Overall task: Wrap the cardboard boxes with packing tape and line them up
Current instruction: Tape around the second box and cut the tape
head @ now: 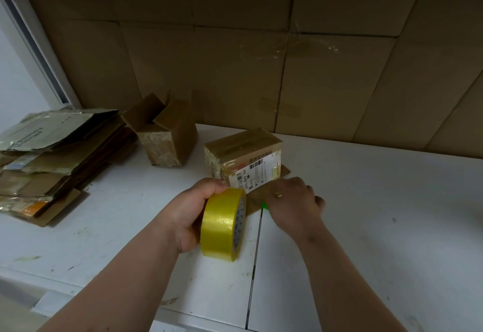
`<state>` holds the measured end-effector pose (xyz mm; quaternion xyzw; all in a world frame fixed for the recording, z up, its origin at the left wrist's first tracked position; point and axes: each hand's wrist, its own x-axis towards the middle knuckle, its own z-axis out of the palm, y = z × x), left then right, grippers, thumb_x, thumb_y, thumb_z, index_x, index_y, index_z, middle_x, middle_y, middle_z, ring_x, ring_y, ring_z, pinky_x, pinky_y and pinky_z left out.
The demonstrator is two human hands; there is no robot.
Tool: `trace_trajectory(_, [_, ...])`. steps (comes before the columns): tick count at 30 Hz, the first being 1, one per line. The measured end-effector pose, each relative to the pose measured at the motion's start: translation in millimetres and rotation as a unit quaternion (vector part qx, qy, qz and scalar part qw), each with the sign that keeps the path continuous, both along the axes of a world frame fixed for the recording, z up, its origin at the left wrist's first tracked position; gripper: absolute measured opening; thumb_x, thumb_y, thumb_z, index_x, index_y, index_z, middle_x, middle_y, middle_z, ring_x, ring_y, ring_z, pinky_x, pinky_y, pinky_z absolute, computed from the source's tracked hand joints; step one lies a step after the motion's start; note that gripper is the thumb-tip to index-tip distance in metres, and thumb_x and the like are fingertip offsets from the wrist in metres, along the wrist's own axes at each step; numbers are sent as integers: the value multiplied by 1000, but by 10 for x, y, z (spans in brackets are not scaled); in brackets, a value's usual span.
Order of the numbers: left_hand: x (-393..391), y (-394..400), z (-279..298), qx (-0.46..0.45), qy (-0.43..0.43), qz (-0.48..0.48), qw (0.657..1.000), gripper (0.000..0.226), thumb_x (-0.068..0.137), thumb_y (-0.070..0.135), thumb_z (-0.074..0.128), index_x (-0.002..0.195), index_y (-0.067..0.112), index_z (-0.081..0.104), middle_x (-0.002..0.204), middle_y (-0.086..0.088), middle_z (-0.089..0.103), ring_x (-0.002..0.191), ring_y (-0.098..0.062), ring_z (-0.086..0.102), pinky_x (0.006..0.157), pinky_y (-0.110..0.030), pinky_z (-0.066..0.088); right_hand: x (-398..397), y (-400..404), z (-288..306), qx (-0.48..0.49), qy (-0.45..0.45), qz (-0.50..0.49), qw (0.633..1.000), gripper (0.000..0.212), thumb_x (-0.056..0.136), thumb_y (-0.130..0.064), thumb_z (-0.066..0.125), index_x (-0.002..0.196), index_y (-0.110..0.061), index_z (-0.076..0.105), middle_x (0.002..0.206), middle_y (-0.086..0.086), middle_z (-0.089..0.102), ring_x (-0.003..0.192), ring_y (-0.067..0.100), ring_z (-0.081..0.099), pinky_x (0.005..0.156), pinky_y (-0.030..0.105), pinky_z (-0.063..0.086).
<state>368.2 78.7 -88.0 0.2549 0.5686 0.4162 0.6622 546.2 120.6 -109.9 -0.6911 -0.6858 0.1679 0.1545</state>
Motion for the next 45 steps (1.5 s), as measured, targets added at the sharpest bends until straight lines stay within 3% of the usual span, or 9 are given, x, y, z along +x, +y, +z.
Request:
trace_trajectory(4, [3,-20,-3,3,6,-4,1000,35,85,33,67,115,14,68,115,-22,69,104,-40,66,96,-50,49,-345,-46,134,-89,333,-10,939,33,90,-54,53,88,-25,68,100,-4,67,104,22,60,102,48,43])
trace_trajectory(10, [-13,-19,-36,33,38,-4,999,34,88,34,67,117,17,67,118,-24,66,106,-40,66,92,-48,52,-528,-58,138,-115,480,-36,869,10,88,-21,68,78,-18,66,82,1,66,79,15,60,70,31,48])
trace_trajectory(13, [-41,-14,-20,67,117,28,991,27,93,37,62,115,21,65,98,-17,69,80,-28,65,68,-33,52,-542,-18,100,-111,478,-44,870,15,87,-17,68,74,-22,65,81,-3,67,81,16,63,87,41,53])
trace_trajectory(15, [-130,21,-33,120,271,125,947,29,96,37,60,122,25,61,86,-6,65,72,-23,63,64,-32,55,-554,-15,91,-113,479,-48,869,16,87,-15,67,74,-23,64,77,-4,65,77,15,62,85,39,54])
trace_trajectory(18, [-240,149,34,253,493,139,821,36,96,38,57,131,28,58,97,3,63,89,-21,61,81,-33,50,-583,-18,106,-93,459,-40,883,13,88,-15,66,85,-3,68,88,15,69,89,32,65,84,43,51])
trace_trajectory(23, [-189,573,77,349,587,-61,728,38,94,38,62,131,29,64,135,-1,51,127,-19,47,106,-29,36,-570,-33,72,-96,520,-54,847,10,85,-11,68,76,-14,69,79,3,72,82,24,66,75,36,50])
trace_trajectory(30, [-182,640,-6,349,647,-63,676,38,85,45,70,121,31,68,127,2,58,118,-26,47,96,-32,41,-442,-28,-14,-89,563,-44,821,16,82,-7,71,68,-15,69,74,0,71,77,19,64,70,29,48])
trace_trajectory(40, [-282,651,-218,416,676,-100,600,60,64,37,89,119,23,69,116,-6,62,102,-37,53,83,-38,45,-316,-28,-95,-83,614,-87,780,12,83,-3,69,91,-10,75,93,8,76,85,23,72,72,32,54])
trace_trajectory(45, [-378,675,-201,447,646,-138,603,56,74,40,82,127,26,67,120,-3,60,108,-33,52,87,-31,33,-304,-10,-70,-84,607,-75,786,8,83,-2,69,81,-8,73,85,7,76,74,17,70,65,27,54])
